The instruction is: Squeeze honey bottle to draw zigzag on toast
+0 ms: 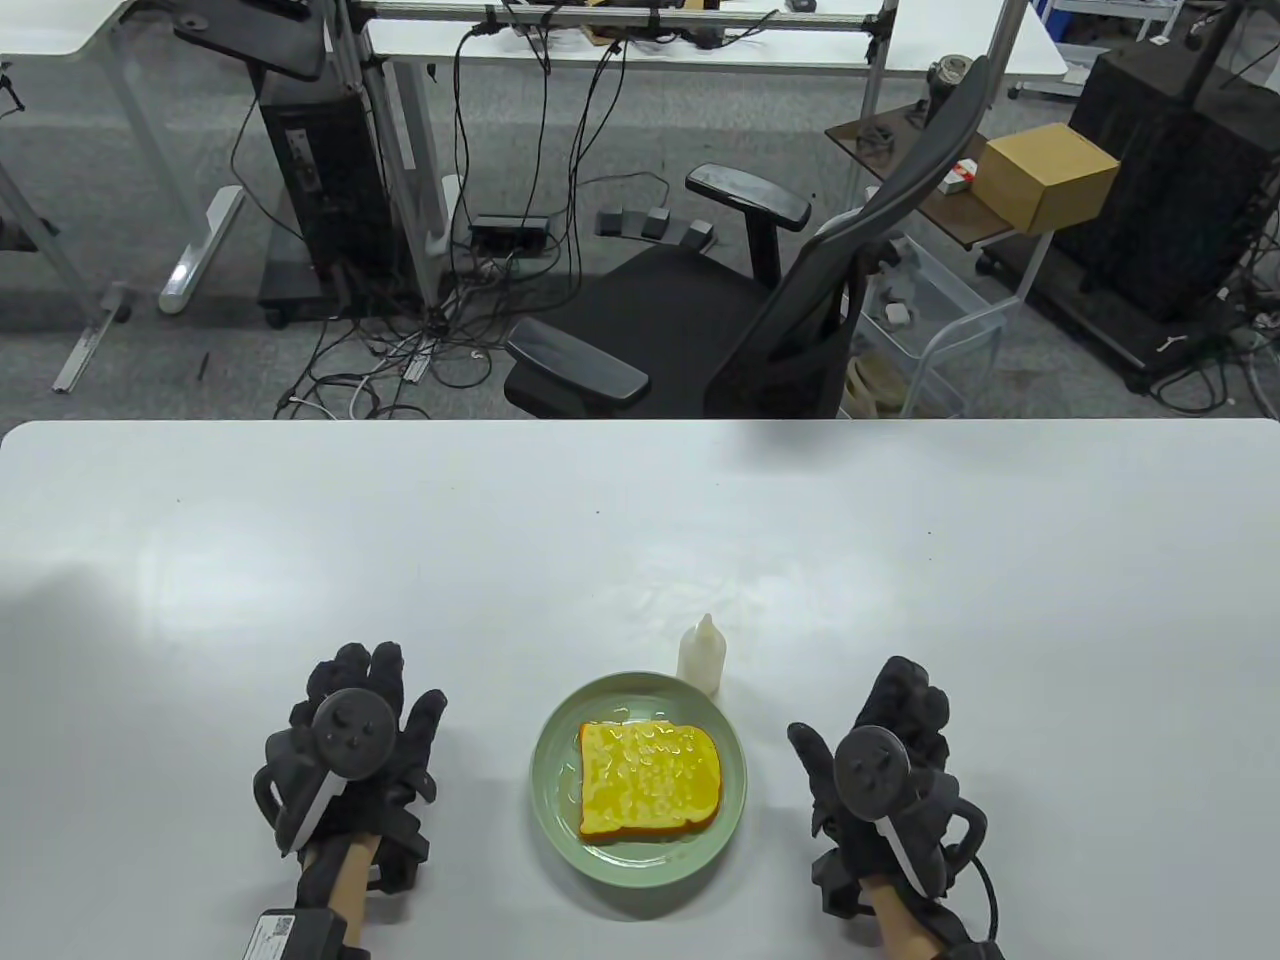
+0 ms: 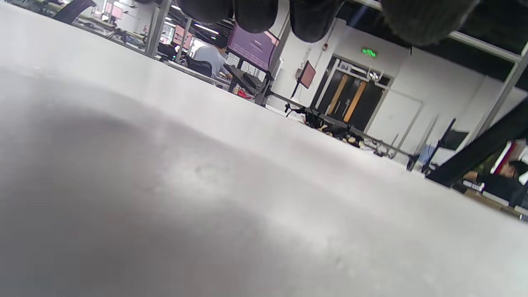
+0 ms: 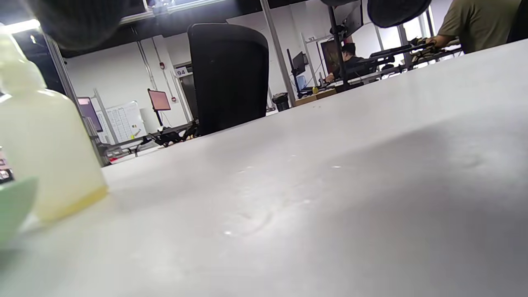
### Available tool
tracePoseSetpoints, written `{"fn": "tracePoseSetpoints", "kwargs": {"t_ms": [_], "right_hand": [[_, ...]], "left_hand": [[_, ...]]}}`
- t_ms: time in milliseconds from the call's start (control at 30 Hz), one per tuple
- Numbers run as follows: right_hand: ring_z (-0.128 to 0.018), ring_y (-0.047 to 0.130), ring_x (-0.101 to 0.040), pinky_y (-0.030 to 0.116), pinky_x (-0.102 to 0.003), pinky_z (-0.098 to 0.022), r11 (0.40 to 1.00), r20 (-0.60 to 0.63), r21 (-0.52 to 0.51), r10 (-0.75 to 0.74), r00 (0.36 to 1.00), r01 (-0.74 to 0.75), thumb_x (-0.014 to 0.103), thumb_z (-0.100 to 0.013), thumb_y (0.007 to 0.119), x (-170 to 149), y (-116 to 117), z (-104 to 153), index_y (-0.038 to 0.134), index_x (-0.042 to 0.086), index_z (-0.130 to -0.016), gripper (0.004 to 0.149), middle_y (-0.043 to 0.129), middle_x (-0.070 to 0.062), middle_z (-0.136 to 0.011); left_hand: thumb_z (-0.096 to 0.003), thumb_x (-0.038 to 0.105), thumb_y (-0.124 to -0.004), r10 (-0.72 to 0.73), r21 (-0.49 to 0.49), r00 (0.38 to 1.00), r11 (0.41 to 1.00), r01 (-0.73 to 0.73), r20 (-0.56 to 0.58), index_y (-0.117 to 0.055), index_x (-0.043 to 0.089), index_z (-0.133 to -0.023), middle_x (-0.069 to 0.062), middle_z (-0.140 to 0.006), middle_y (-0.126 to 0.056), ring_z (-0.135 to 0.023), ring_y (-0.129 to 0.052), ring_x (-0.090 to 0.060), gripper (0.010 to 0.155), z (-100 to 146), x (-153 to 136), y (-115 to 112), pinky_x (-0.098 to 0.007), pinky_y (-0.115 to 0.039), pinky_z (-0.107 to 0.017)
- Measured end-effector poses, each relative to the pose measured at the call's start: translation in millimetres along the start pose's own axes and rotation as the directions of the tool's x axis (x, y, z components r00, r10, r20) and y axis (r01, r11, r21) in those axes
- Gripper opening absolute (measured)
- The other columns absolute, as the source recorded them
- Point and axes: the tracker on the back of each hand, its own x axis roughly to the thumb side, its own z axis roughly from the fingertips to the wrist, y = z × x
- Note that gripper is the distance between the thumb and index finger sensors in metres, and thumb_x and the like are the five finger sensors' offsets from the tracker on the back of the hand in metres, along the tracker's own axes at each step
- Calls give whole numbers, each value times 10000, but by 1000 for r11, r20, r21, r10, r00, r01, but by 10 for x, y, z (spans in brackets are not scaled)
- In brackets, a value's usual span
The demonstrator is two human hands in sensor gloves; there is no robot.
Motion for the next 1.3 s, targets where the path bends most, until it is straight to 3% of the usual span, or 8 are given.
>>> {"fn": "tracePoseSetpoints", "kwargs": {"t_ms": [200,333,467,633,733,900,1167,1300], "right_hand": [[-1017,509,-531,647,-622,-684,997,67,12,-79,995,78,664,-331,707,153,-14,-12,-12,136,-985,1106,339,-183,-1142],[-1034,444,-539,551,-675,-701,987,59,36,-156,986,155,678,-313,729,253,-51,-65,204,307,-1069,993,363,-170,-1153],[-1041,420,-542,514,-693,-707,981,41,54,-186,982,184,706,-276,744,337,-52,-146,203,176,-1074,1100,361,-175,-1159],[-1044,419,-541,515,-677,-719,965,-24,168,-199,980,201,710,-263,756,511,81,-336,187,160,-1072,1131,358,-171,-1162],[-1040,445,-534,533,-667,-717,953,-43,212,-212,976,216,693,-272,768,634,176,-416,210,162,-1075,1113,392,-168,-1156],[-1016,537,-522,612,-623,-700,877,-87,407,-240,967,254,597,-328,816,876,360,-553,217,163,-1077,1052,438,-171,-1143],[-963,671,-495,680,-589,-668,852,-175,436,-238,955,292,503,-336,878,913,513,-689,404,179,-1080,940,593,-164,-1098],[-943,711,-477,697,-580,-658,871,-191,411,-209,959,271,472,-335,897,903,545,-714,504,208,-1060,866,647,-160,-1075]], "left_hand": [[-448,612,-692,35,36,999,999,-36,38,-567,256,-1123,-112,-1168,-488,-1105,-477,-472,773,13,56,77,-715,-438,-746],[-433,644,-698,64,62,990,995,-73,128,-542,275,-1133,-100,-1178,-474,-1117,-463,-466,807,41,123,162,-725,-423,-747],[-410,691,-689,68,79,982,993,-83,177,-455,292,-1156,-98,-1190,-428,-1124,-416,-484,878,69,204,205,-737,-399,-745],[-422,679,-684,29,68,984,997,-42,178,-460,287,-1155,-104,-1191,-416,-1125,-403,-481,861,76,267,194,-731,-402,-748],[-430,664,-687,25,62,985,997,-36,170,-470,280,-1152,-107,-1188,-417,-1121,-409,-481,847,68,254,169,-731,-405,-746],[-439,652,-685,40,58,986,997,-50,161,-484,274,-1149,-109,-1186,-421,-1121,-410,-480,829,63,230,168,-729,-406,-746],[-442,643,-685,70,62,986,995,-80,154,-474,259,-1148,-107,-1183,-431,-1119,-419,-476,831,56,199,184,-726,-408,-747],[-444,642,-684,66,58,986,995,-75,151,-478,257,-1148,-108,-1182,-433,-1120,-421,-474,828,59,202,188,-726,-409,-747]]}}
